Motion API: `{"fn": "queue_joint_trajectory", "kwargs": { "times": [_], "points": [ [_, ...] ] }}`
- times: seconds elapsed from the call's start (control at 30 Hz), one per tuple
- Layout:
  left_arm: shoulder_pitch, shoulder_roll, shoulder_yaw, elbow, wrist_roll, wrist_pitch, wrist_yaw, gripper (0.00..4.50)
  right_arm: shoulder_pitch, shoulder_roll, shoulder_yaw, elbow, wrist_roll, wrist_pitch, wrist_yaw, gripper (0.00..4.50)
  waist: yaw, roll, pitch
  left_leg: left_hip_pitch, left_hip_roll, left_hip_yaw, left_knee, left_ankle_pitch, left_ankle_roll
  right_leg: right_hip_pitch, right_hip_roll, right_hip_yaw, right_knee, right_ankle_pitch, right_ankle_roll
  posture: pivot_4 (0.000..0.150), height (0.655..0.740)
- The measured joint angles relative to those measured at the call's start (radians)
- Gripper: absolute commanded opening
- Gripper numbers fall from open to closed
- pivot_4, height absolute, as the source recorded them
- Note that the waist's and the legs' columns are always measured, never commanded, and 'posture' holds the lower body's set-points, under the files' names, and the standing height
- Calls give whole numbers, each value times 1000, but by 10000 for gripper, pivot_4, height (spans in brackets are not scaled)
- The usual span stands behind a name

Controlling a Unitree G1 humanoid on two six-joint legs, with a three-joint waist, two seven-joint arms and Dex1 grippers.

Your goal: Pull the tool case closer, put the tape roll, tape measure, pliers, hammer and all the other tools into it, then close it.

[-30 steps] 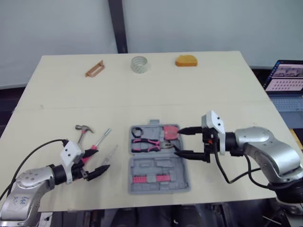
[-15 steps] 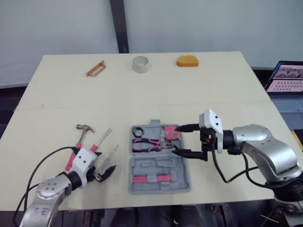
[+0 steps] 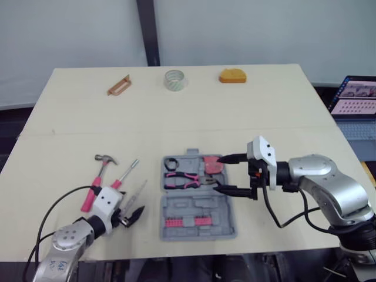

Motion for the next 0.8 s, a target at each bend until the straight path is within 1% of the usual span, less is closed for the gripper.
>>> {"fn": "queue_joint_trajectory", "kwargs": {
  "times": [0.47, 0.8],
  "points": [
    [2, -27, -7, 24, 5, -36, 6, 45000, -2, 3, 0, 0, 1, 2, 9, 44688, 9, 0, 0, 0, 0, 0, 0, 0, 0, 0, 0, 0, 0, 0, 0, 1500, 7400],
    [2, -29, -11, 25, 5, -36, 7, 45000, 14, -38, 15, -43, 23, 5, 109, 44688, 18, 0, 0, 1, 0, 0, 1, 0, 0, 0, 0, 1, 0, 0, 0, 1500, 7400]
  ]
}}
